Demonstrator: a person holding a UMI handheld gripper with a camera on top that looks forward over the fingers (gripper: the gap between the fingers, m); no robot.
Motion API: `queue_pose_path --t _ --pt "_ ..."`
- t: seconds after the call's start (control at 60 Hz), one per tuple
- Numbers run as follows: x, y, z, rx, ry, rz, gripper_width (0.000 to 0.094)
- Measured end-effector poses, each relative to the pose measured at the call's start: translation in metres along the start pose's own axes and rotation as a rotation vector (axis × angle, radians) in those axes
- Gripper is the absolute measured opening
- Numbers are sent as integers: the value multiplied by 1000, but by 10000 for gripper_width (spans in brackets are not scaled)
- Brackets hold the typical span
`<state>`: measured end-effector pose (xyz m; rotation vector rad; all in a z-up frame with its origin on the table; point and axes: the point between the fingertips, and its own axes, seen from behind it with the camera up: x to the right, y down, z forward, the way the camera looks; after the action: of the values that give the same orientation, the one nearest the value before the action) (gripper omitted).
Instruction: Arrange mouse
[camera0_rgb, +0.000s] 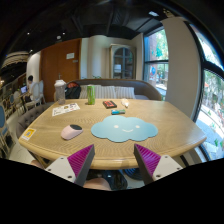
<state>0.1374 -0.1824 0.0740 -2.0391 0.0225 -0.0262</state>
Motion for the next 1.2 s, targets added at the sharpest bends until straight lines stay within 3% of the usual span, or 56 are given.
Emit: queue_pose_path --t 0.267,0.65,0.85,1.2 --pt "-20 6 11 -7 -48 -7 818" --pt "-158 34 105 -92 -278 -5 807" --pt "-202 21 134 -80 -308 -46 811" --pt "-221 -2 190 -129 -216 -59 783"
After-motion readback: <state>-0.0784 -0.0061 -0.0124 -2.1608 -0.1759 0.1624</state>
